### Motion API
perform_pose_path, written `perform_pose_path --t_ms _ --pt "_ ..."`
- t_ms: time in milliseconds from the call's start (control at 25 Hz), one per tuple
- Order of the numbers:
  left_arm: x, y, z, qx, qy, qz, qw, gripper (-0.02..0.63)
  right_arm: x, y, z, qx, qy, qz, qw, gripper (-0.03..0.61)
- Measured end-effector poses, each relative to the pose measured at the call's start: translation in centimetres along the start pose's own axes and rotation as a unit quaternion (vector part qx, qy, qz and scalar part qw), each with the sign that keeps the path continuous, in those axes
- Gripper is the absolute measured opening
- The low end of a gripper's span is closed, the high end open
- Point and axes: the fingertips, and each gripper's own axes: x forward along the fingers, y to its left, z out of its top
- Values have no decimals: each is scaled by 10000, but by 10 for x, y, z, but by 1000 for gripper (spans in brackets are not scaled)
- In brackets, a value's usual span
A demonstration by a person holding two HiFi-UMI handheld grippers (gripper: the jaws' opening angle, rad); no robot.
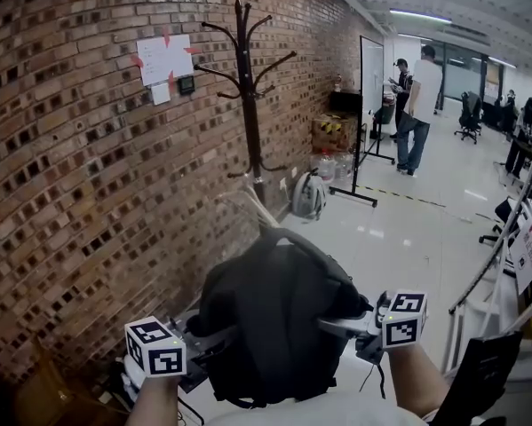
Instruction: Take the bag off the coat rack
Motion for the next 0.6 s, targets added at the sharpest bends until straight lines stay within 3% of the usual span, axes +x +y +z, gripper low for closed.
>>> perform_pose_path --t_ms 600 --pt "1 9 0 -50 -29 60 10000 164 7 -9 1 6 62 66 10000 262"
